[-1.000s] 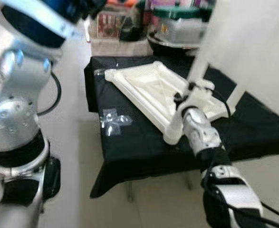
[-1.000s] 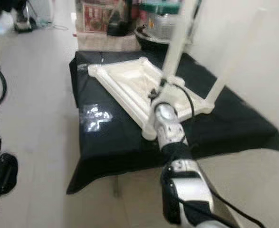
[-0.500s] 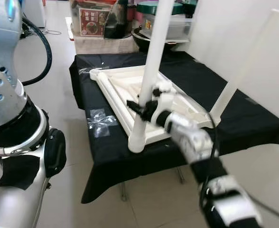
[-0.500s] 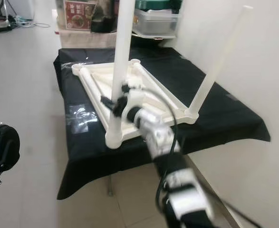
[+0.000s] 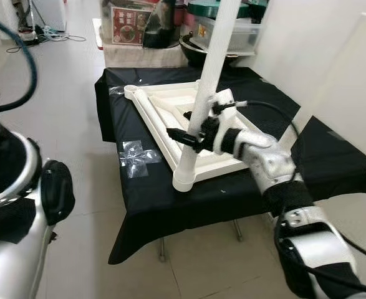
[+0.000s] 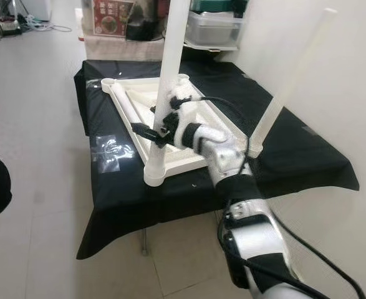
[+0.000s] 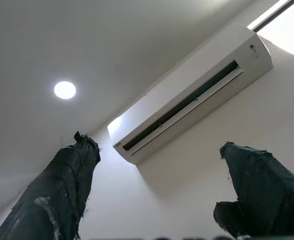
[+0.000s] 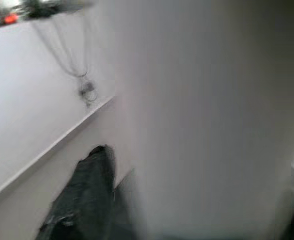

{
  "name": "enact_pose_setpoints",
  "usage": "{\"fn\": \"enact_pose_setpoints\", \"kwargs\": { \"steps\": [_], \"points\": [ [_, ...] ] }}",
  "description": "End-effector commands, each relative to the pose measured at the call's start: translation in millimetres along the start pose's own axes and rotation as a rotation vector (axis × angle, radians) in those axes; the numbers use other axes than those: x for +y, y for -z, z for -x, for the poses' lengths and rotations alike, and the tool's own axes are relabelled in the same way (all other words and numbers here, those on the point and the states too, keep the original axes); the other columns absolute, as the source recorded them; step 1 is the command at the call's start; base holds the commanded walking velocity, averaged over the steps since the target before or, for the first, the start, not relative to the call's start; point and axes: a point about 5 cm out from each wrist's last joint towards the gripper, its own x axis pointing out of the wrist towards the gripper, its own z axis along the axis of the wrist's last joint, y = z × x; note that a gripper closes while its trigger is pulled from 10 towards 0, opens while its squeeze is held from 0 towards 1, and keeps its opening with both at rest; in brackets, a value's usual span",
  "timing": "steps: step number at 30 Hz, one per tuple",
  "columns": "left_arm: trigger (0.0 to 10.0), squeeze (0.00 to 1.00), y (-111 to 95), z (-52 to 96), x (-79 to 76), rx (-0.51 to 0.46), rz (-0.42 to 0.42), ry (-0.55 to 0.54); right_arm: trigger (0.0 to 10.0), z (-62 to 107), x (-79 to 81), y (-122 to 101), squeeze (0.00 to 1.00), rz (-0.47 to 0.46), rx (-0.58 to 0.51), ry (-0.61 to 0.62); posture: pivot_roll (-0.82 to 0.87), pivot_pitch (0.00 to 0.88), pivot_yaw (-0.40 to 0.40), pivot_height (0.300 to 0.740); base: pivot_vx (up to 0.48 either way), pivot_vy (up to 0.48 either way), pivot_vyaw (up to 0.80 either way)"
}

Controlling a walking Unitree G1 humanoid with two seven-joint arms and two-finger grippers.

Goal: Building children table

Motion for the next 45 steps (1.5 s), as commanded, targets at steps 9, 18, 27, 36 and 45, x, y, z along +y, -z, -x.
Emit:
{"fn": "enact_pose_setpoints", "kwargs": {
  "steps": [9, 18, 27, 36, 45],
  "points": [
    [10.0, 0.0, 56, 169.0, 48.6, 0.694, -0.102, -0.46, 0.0, 39.4, 11.6, 58, 0.0, -0.213, 0.116, 0.916, 0.13, 0.0, -0.1, 0.74, 0.0, 0.0, 0.0],
    [10.0, 0.0, 108, 246.2, 29.5, 1.102, -0.056, -0.503, 10.0, 22.0, 21.6, 48, 0.0, -0.252, 0.067, 0.703, 0.13, 0.0, -0.099, 0.74, 0.0, 0.0, 0.0],
    [10.0, 0.0, 134, 357.0, -2.6, 1.489, 0.064, -0.535, 10.0, 8.4, 29.9, -6, 0.0, -0.117, -0.148, -0.024, 0.12, 0.0, -0.104, 0.74, 0.0, 0.0, 0.0],
    [10.0, 0.0, 134, 353.4, -8.0, 1.457, 0.079, -0.527, 0.0, 6.0, 13.2, 12, 0.0, 0.055, -0.007, -0.068, 0.15, 0.0, -0.139, 0.74, 0.0, 0.0, 0.0],
    [10.0, 0.0, 135, 359.4, -12.4, 1.41, 0.042, -0.512, 0.0, 42.5, -24.3, 59, 0.0, -0.189, 0.146, 1.066, 0.14, 0.0, -0.123, 0.74, 0.0, 0.0, 0.0]
  ]
}}
